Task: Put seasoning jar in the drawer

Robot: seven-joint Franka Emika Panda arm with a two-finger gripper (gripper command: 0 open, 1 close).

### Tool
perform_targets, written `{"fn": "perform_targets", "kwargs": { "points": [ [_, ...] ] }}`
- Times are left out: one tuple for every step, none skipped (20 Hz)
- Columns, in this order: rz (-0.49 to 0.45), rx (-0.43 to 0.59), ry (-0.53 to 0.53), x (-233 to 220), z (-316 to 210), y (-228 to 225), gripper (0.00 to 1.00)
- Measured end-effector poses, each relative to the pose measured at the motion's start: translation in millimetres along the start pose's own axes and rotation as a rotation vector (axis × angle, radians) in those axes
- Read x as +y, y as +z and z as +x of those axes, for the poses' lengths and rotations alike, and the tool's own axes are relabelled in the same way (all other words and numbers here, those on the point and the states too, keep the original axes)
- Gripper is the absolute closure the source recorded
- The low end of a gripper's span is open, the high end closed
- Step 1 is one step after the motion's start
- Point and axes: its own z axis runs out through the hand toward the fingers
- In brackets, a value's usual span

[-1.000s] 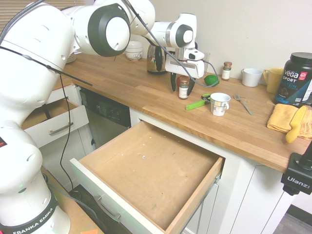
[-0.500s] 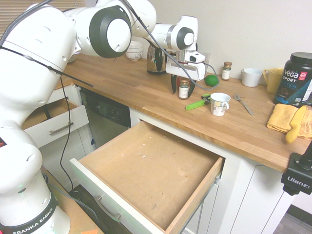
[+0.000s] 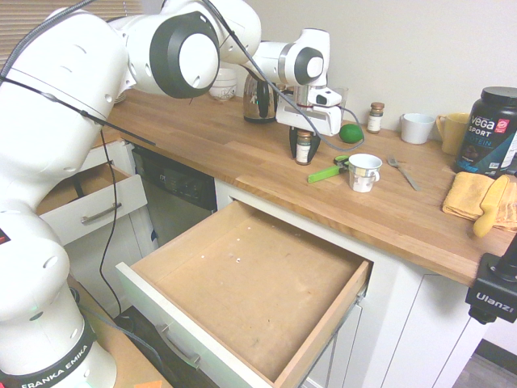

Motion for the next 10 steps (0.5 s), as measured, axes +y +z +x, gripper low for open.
{"fn": "perform_targets", "kwargs": {
  "points": [
    [0.001,0.001,0.000,-0.5,0.2,-0.5,1.00],
    [0.001,0.001,-0.001,-1.0,0.5,-0.7,1.00],
    [0.002,0.002,-0.001,-1.6,0.7,-0.9,1.00],
    [0.003,0.002,-0.002,-2.0,0.9,-1.0,1.00],
    [0.004,0.003,-0.002,-2.3,1.1,-1.3,1.00],
    [0.005,0.004,-0.003,-2.6,1.3,-1.8,1.00],
    [0.007,0.006,-0.005,-3.0,1.7,-3.4,1.00],
    [0.013,0.011,-0.009,-3.5,2.7,-6.7,1.00],
    [0.019,0.017,-0.011,-3.9,4.0,-11.6,1.00],
    [0.025,0.023,-0.012,-4.0,5.4,-17.5,1.00]
  ]
}}
